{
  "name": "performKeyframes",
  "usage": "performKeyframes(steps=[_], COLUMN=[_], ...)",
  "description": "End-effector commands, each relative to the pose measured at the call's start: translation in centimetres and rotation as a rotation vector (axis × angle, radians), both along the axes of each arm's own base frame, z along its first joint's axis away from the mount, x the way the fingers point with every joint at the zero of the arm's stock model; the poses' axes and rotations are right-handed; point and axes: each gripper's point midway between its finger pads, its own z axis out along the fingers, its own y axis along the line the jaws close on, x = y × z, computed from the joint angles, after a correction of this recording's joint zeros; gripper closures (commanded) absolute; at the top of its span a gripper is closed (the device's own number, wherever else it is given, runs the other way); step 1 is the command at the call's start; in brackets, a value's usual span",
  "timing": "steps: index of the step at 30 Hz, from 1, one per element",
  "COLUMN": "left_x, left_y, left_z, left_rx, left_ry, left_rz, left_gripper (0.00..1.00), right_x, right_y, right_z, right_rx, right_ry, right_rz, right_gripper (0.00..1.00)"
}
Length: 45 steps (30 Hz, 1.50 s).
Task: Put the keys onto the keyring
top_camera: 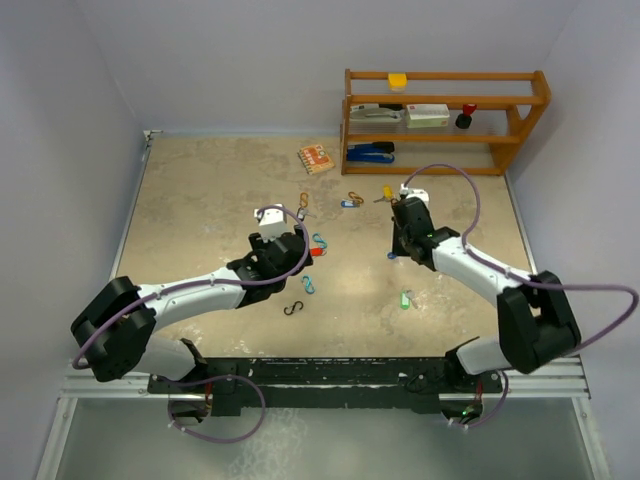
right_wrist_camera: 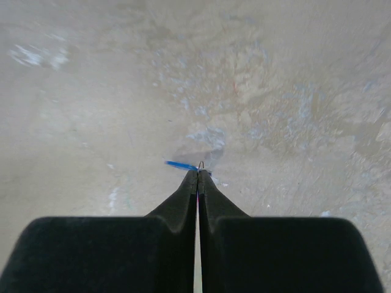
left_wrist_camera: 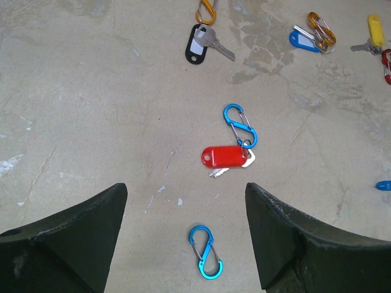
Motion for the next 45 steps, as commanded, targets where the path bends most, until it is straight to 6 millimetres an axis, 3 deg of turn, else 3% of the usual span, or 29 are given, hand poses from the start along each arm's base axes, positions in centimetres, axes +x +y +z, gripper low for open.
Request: performKeyframes(steps=[1, 10, 17, 25, 45], left_x=[0.4, -0.6, -2.8, -4.3, -4.0], left_y=[-1.0, -1.2, -1.7, -3.6, -7.5], left_z=[0.6, -0.5, -3.8, -5.4, -6.7], left_rx=[-0.047, -0.041, 0.005, -0.002, -0.035], left_ry=[-0.021, 0.021, 0.142, 0.191, 0.205], left_rz=[-0.018, -0.053, -0.076, -0.096, -0.166], left_gripper=[0.26, 0.28, 0.29, 0.3, 0.3], right_x=[1.3, 1.0, 0.9, 0.7, 0.7], right_y=[0.8, 2.0, 2.5, 2.7, 2.2], right_z=[4.6, 6.5, 7.5, 8.3, 8.2], right_rx=[0.028, 0.086, 0.121, 0.141, 0.122], right_ry=[-0.166, -0.226, -0.252, -0.278, -0.278], right_rz=[0.07, 0.156, 0.171, 0.176, 0.163], right_gripper=[1.0, 1.0, 1.0, 1.0, 1.0])
